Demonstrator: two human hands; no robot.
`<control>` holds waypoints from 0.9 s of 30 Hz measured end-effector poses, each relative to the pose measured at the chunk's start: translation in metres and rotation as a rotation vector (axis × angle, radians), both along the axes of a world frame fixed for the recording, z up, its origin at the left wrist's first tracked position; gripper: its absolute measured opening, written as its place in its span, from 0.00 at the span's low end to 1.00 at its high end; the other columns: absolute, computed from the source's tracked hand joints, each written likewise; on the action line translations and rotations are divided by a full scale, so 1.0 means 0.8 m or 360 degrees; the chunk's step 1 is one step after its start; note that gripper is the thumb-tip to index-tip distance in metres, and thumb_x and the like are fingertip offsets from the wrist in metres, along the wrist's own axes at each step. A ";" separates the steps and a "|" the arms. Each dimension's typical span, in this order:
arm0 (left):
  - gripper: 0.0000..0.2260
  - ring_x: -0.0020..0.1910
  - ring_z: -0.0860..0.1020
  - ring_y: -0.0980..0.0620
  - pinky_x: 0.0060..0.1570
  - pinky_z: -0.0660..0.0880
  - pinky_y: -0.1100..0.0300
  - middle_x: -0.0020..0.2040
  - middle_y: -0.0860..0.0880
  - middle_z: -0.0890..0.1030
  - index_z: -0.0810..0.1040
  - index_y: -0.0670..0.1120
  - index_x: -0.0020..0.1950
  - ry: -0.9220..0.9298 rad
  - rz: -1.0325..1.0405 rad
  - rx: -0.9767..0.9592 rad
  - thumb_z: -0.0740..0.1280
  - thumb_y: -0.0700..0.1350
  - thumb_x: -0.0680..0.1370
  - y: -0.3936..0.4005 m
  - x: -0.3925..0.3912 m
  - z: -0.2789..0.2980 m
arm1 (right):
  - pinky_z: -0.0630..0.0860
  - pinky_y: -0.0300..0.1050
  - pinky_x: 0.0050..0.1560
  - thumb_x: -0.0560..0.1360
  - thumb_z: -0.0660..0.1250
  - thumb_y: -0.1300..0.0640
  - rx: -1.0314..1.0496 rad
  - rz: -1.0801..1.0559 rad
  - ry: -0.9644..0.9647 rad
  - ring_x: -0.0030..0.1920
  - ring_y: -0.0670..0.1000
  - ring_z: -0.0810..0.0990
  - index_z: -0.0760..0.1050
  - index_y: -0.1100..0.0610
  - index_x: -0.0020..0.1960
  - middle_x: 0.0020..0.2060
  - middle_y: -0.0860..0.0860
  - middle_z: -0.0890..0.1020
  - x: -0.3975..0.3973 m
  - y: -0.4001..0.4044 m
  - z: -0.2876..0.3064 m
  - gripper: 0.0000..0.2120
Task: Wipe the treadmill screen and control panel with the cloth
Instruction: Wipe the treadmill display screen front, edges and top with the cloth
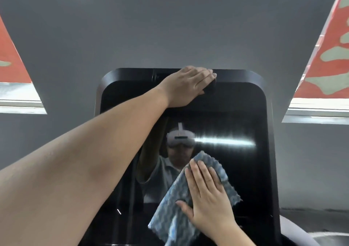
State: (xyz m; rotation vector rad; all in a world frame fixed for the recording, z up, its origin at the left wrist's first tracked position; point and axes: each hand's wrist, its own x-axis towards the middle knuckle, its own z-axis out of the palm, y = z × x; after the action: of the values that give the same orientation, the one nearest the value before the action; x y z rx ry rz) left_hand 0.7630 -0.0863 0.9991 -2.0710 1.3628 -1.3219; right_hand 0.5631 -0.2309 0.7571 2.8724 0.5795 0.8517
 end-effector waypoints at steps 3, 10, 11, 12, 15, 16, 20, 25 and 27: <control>0.22 0.71 0.70 0.40 0.70 0.67 0.45 0.72 0.38 0.71 0.64 0.36 0.75 0.0034 0.0036 0.0011 0.57 0.45 0.84 0.000 -0.001 -0.001 | 0.48 0.56 0.79 0.80 0.46 0.31 0.0142 -0.0180 -0.0078 0.81 0.57 0.49 0.50 0.61 0.81 0.81 0.58 0.51 0.081 0.016 0.101 0.42; 0.21 0.70 0.71 0.40 0.69 0.68 0.45 0.71 0.38 0.72 0.66 0.36 0.75 0.0026 0.0033 -0.0003 0.57 0.45 0.84 0.000 -0.001 -0.001 | 0.49 0.56 0.79 0.79 0.53 0.33 0.0412 -0.0203 -0.0029 0.80 0.59 0.50 0.50 0.62 0.81 0.81 0.59 0.51 0.032 0.039 0.042 0.42; 0.21 0.70 0.71 0.40 0.69 0.68 0.45 0.71 0.38 0.72 0.66 0.36 0.75 0.0022 0.0025 -0.0008 0.57 0.46 0.84 0.001 0.001 0.000 | 0.54 0.57 0.78 0.78 0.57 0.34 0.0357 -0.0158 -0.0026 0.80 0.60 0.55 0.56 0.63 0.79 0.80 0.59 0.55 0.003 0.038 0.004 0.42; 0.21 0.70 0.71 0.41 0.69 0.68 0.46 0.71 0.38 0.72 0.65 0.36 0.75 0.0022 0.0019 -0.0007 0.57 0.46 0.85 0.002 0.002 0.000 | 0.58 0.58 0.75 0.76 0.59 0.34 0.0276 -0.0114 -0.0051 0.78 0.61 0.60 0.63 0.63 0.77 0.79 0.60 0.59 -0.022 0.036 -0.024 0.41; 0.22 0.70 0.70 0.41 0.69 0.68 0.45 0.71 0.38 0.72 0.65 0.36 0.75 -0.0006 0.0023 0.0017 0.58 0.46 0.84 0.002 0.002 0.001 | 0.60 0.58 0.73 0.76 0.57 0.32 0.0108 -0.0033 -0.0047 0.77 0.60 0.61 0.67 0.63 0.75 0.77 0.60 0.62 -0.026 0.024 -0.034 0.41; 0.22 0.70 0.70 0.40 0.69 0.69 0.45 0.71 0.38 0.72 0.66 0.36 0.75 -0.0002 0.0009 0.0020 0.59 0.46 0.84 0.001 0.002 0.002 | 0.57 0.58 0.75 0.77 0.56 0.32 0.0089 -0.0035 -0.0062 0.79 0.60 0.57 0.62 0.64 0.77 0.79 0.60 0.60 -0.009 0.024 -0.019 0.42; 0.27 0.71 0.69 0.40 0.71 0.67 0.46 0.72 0.39 0.72 0.66 0.38 0.75 0.0024 0.0039 -0.0003 0.64 0.51 0.80 0.015 -0.003 0.010 | 0.46 0.57 0.79 0.80 0.47 0.32 0.0074 -0.0114 -0.0101 0.81 0.57 0.45 0.45 0.62 0.81 0.81 0.60 0.49 0.080 0.048 0.092 0.42; 0.27 0.71 0.70 0.40 0.69 0.68 0.44 0.72 0.39 0.71 0.65 0.38 0.75 0.0003 0.0205 0.0004 0.62 0.52 0.81 0.073 -0.010 0.011 | 0.44 0.57 0.79 0.81 0.45 0.33 0.0229 -0.0191 -0.0064 0.81 0.57 0.43 0.45 0.63 0.81 0.81 0.60 0.46 0.104 0.089 0.129 0.41; 0.27 0.70 0.70 0.40 0.69 0.68 0.44 0.71 0.39 0.72 0.65 0.38 0.75 -0.0009 0.0247 0.0000 0.63 0.52 0.80 0.099 -0.011 0.003 | 0.46 0.57 0.79 0.80 0.48 0.33 0.0257 -0.0073 0.0005 0.81 0.57 0.43 0.46 0.62 0.81 0.81 0.59 0.46 0.068 0.107 0.084 0.42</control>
State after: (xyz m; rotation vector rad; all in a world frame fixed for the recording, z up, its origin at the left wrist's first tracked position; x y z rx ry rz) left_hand 0.7546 -0.0074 1.0015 -2.1236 1.1730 -1.2615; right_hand 0.6177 -0.1450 0.8245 3.0179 0.4633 0.9281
